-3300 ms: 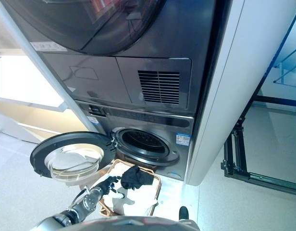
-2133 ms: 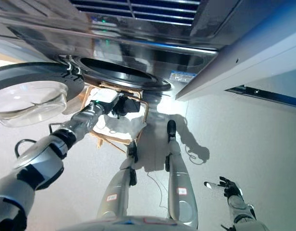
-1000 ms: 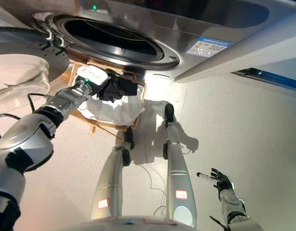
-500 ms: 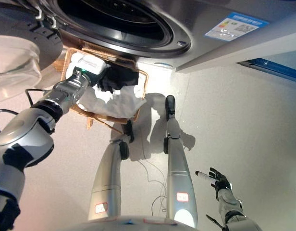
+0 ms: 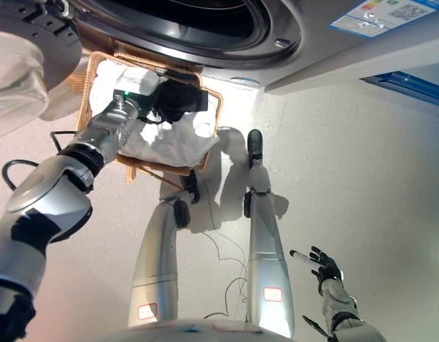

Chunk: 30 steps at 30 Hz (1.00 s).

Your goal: Put the clothes in the basket into the washing machine.

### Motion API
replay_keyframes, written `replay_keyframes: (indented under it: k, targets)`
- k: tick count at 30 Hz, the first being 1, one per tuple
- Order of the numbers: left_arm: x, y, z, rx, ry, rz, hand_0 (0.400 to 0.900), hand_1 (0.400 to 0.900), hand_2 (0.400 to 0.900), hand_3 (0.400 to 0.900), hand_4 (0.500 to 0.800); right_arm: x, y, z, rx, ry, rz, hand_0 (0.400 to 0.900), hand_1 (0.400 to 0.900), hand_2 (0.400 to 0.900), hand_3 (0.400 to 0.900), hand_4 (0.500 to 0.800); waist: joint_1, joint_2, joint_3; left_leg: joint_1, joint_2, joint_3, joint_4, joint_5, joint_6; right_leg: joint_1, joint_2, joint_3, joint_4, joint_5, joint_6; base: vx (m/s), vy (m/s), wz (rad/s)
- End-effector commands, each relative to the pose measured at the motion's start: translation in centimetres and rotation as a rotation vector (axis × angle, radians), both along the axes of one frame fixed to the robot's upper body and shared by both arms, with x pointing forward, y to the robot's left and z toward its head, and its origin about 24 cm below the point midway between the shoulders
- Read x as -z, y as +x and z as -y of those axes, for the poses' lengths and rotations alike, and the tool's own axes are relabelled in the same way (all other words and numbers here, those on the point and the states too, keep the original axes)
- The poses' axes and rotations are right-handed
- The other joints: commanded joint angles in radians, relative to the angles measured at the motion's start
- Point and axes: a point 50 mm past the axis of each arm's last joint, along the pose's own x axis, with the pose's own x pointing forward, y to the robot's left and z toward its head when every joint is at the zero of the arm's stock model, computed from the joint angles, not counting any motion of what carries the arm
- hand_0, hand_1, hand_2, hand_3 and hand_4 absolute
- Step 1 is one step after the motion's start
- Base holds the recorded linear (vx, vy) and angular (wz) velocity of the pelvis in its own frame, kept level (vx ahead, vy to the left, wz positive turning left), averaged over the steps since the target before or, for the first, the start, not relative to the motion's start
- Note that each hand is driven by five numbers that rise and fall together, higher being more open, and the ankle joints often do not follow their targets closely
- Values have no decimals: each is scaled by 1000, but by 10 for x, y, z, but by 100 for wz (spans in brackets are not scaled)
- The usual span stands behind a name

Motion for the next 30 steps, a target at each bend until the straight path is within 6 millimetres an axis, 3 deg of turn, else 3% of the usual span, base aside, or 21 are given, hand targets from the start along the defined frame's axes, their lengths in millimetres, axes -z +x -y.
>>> replay_keyframes:
  k: [1, 9, 10, 11, 12, 13, 30]
  targets:
    - [-47, 3, -10, -42, -76, 166, 900, 900, 900, 900, 800, -2, -31, 32, 117, -72, -59, 900, 900, 900, 900, 800, -26, 7, 43, 50, -53, 9, -141, 33, -33, 47, 34, -57, 135, -158, -89, -12, -35, -1]
    - [-45, 2, -14, -54, -88, 185, 900, 900, 900, 900, 800, -3, -28, 30, 119, -76, -38, 900, 900, 900, 900, 800, -33, -7, 40, 29, -46, -1, -149, 39, -31, 31, 40, -72, 126, -154, -89, -3, -7, -4]
    - [-44, 2, -15, -59, -92, 184, 875, 875, 875, 875, 785, -2, -28, 29, 121, -75, -38, 900, 900, 900, 900, 800, -34, -7, 40, 28, -45, 0, -150, 40, -30, 30, 40, -72, 125, -153, -88, -10, 18, -8]
    - [-42, 1, -16, -64, -93, 179, 706, 706, 706, 706, 684, -2, -28, 28, 122, -72, -37, 900, 900, 900, 900, 800, -36, -9, 42, 26, -44, 0, -149, 42, -28, 28, 41, -73, 123, -150, -86, -10, 14, -7]
    - [-41, 2, -16, -66, -95, 176, 641, 641, 641, 641, 645, -2, -28, 29, 124, -73, -35, 900, 900, 900, 900, 800, -36, -9, 42, 24, -44, 1, -151, 42, -27, 27, 41, -74, 121, -148, -86, -8, 7, -6]
    - [-41, 1, -16, -68, -97, 177, 400, 400, 400, 400, 500, -2, -28, 29, 127, -74, -35, 900, 900, 900, 900, 800, -36, -10, 42, 22, -43, 1, -151, 43, -26, 24, 42, -73, 121, -147, -85, -5, 0, -4]
    - [-40, 2, -9, -51, -86, 190, 400, 400, 400, 400, 500, -6, -15, 28, 133, -74, 4, 900, 900, 900, 900, 800, -36, -9, 28, 34, -40, 2, -167, 40, -15, 30, 51, -74, 116, -153, -87, 3, 2, -2]
